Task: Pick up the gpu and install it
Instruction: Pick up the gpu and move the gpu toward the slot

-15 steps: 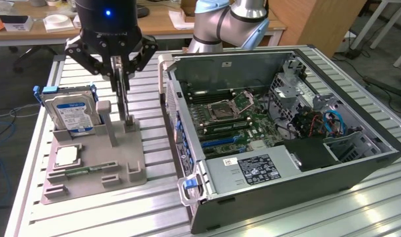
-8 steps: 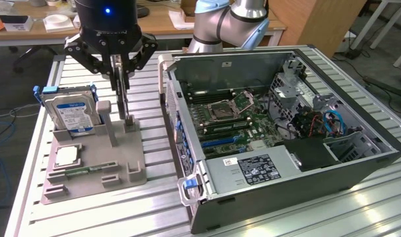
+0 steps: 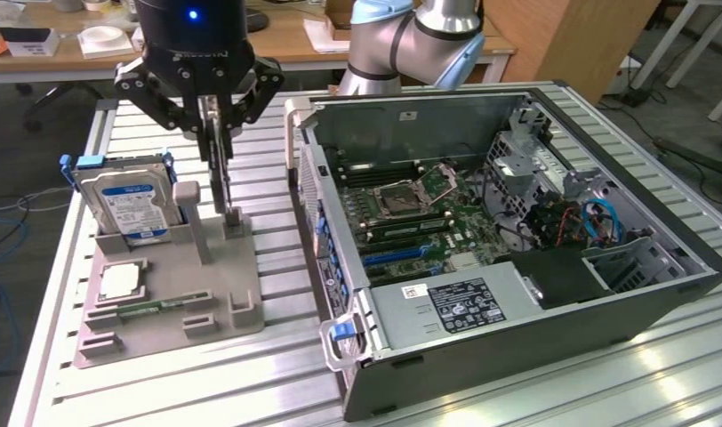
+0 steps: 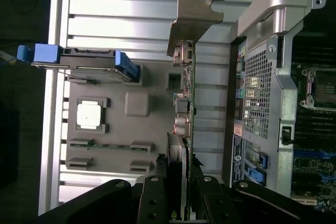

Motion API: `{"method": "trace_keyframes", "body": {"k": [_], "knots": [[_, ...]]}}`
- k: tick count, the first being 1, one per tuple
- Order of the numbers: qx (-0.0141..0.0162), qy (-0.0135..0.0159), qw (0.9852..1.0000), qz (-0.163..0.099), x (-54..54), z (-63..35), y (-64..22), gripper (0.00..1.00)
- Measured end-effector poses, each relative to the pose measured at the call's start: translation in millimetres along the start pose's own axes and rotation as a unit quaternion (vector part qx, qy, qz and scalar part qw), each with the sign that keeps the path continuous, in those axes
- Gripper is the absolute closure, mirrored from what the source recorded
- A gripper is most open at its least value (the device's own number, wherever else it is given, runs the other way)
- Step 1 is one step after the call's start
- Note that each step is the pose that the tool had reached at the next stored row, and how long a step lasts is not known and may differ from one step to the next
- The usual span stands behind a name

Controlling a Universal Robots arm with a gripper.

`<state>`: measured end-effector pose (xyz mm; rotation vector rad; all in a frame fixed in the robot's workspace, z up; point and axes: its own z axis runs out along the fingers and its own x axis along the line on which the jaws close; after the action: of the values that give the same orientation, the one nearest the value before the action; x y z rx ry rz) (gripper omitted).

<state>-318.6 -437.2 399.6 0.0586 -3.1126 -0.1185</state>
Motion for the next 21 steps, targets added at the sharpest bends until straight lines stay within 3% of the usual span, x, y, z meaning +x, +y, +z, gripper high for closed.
{"method": "trace_keyframes", "body": {"k": [8, 21], "knots": [[-0.0001, 0.0000, 1.0000, 0.000, -0.3, -1.6, 0.0, 0.73], [-0.0001, 0.0000, 1.0000, 0.000, -9.6, -0.9, -0.4, 0.73]]}}
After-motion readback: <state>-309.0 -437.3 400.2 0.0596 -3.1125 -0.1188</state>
